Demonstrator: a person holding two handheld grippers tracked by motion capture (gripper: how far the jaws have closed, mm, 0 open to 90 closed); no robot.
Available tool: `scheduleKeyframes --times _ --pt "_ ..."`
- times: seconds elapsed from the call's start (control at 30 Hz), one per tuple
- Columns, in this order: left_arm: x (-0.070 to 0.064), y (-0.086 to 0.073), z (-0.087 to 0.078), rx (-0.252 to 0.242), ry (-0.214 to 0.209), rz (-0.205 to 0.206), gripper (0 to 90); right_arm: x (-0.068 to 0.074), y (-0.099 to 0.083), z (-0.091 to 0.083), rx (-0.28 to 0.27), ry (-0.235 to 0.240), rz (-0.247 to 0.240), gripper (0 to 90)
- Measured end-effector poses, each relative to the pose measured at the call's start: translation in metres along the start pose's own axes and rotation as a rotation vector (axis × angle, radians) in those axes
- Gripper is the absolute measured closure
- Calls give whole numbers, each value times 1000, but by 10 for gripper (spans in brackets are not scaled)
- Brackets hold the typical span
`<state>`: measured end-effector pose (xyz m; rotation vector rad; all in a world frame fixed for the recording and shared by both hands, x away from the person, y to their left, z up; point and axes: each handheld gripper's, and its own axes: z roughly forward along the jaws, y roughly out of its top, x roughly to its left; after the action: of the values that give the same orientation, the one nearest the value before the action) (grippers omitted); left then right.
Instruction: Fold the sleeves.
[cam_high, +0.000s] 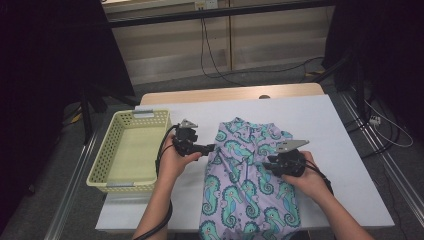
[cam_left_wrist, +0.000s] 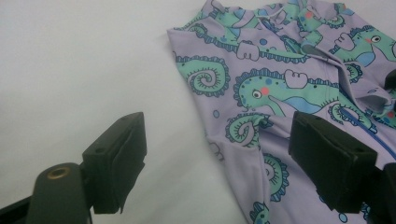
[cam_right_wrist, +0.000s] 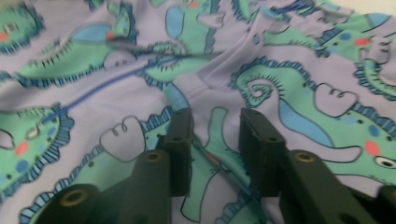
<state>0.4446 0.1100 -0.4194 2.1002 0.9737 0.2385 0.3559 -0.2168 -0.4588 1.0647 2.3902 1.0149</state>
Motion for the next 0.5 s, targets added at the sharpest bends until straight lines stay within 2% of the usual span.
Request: scheduleKeyframes --times 0.17,0.27,0.33,0.4,0.43,0.5 --pt "0 0 1 -2 0 -2 198 0 0 2 -2 -8 1 835" --pt "1 0 0 -8 4 -3 199 -2 1 -2 -26 32 11 877" --pt "1 1 0 -5 5 1 198 0 2 -5 -42 43 -1 877" --pt "0 0 0 -9 3 -4 198 3 3 -6 -33 78 -12 873" --pt "0 0 1 -10 1 -6 198 4 3 -6 -28 84 -16 841" --pt "0 0 1 -10 -2 -8 197 4 2 -4 -23 83 -13 721"
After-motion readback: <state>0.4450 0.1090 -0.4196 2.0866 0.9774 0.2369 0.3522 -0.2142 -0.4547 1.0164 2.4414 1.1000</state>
